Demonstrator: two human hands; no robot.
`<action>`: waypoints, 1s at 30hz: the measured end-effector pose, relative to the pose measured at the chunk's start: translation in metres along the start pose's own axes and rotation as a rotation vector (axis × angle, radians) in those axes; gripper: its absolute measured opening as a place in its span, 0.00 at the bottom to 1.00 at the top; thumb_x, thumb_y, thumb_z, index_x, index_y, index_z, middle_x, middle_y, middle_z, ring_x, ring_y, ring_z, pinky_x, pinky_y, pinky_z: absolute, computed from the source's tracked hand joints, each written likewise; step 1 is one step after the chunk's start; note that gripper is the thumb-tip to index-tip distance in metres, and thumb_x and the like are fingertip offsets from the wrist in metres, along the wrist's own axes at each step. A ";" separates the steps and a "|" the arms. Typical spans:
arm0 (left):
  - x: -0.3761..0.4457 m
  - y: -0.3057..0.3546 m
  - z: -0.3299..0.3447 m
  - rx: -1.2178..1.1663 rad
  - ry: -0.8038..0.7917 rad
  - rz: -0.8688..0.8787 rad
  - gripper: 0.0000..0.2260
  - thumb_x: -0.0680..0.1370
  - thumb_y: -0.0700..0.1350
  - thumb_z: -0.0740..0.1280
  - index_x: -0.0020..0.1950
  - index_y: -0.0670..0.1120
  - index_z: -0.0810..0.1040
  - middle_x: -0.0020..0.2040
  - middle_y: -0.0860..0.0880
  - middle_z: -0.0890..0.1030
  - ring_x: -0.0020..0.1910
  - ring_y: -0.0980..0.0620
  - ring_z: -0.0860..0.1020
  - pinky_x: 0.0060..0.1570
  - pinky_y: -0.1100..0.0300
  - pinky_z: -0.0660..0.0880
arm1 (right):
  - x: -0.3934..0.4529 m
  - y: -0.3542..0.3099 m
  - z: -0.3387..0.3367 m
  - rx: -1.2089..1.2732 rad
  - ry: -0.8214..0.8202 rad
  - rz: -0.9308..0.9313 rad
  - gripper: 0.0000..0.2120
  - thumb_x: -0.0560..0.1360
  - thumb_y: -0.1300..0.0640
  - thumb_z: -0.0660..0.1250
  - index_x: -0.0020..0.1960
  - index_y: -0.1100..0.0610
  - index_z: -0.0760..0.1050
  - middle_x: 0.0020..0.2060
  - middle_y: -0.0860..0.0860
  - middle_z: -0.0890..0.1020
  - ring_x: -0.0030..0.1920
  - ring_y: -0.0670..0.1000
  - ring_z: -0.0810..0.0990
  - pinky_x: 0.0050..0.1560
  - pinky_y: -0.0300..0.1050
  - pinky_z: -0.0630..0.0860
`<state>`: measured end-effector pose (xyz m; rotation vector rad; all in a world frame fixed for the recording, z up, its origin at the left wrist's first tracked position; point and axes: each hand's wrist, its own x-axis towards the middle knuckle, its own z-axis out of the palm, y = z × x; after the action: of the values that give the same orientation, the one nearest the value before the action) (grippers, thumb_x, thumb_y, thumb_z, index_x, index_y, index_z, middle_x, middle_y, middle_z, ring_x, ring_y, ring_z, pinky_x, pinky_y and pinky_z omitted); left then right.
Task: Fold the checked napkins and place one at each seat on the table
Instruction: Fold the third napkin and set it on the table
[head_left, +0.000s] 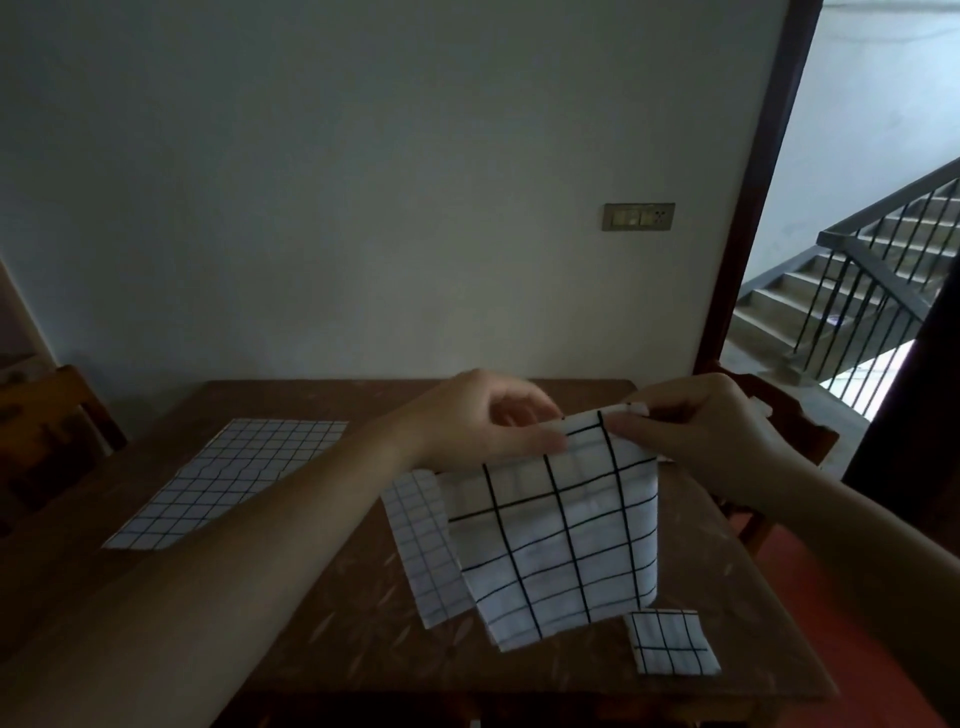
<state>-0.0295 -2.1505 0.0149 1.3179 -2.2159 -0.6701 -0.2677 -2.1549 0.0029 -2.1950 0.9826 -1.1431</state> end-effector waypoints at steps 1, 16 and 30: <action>0.005 0.006 0.004 0.005 0.037 0.032 0.14 0.72 0.61 0.70 0.54 0.56 0.82 0.48 0.60 0.83 0.47 0.66 0.80 0.47 0.68 0.76 | 0.002 0.000 0.001 0.023 0.029 -0.005 0.10 0.69 0.48 0.69 0.38 0.53 0.84 0.34 0.52 0.85 0.36 0.54 0.84 0.37 0.48 0.81; 0.022 0.012 0.003 -0.203 0.379 0.114 0.15 0.78 0.47 0.69 0.31 0.52 0.77 0.25 0.60 0.74 0.27 0.64 0.72 0.33 0.70 0.68 | -0.017 0.014 0.009 -0.142 0.075 0.031 0.21 0.77 0.45 0.59 0.33 0.59 0.74 0.22 0.46 0.72 0.22 0.44 0.68 0.23 0.32 0.63; 0.018 -0.001 -0.013 -0.242 0.389 0.156 0.15 0.75 0.43 0.72 0.28 0.49 0.78 0.23 0.58 0.71 0.25 0.62 0.69 0.32 0.68 0.67 | -0.030 0.021 0.006 -0.180 -0.130 0.055 0.21 0.75 0.39 0.59 0.39 0.55 0.76 0.27 0.51 0.75 0.24 0.48 0.72 0.25 0.34 0.68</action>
<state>-0.0289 -2.1693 0.0271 1.0405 -1.8368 -0.5486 -0.2827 -2.1449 -0.0295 -2.3338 1.1193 -0.9052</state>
